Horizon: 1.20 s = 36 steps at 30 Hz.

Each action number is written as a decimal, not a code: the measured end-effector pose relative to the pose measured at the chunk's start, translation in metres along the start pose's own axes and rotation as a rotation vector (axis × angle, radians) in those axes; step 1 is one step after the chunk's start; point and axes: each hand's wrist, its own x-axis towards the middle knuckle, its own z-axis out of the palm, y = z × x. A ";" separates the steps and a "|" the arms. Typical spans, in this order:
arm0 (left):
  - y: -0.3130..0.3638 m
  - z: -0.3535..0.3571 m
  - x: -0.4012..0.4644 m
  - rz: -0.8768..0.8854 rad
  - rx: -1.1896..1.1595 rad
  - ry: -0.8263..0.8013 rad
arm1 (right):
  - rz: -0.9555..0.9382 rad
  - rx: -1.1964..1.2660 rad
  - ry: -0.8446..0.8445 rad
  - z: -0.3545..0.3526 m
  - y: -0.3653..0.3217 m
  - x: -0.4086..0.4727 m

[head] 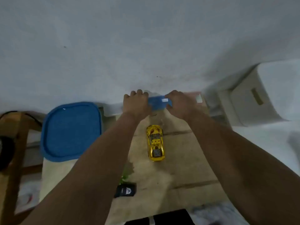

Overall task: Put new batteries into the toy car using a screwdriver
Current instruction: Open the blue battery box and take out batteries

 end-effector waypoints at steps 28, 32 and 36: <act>-0.011 0.077 0.036 0.204 0.038 0.136 | -0.215 -0.366 -0.098 0.035 0.008 0.047; -0.014 0.071 0.028 0.209 -0.008 0.138 | -0.183 -0.369 -0.017 0.025 0.013 0.039; -0.019 0.070 0.027 0.204 0.010 0.200 | -0.169 -0.346 0.077 0.015 0.016 0.032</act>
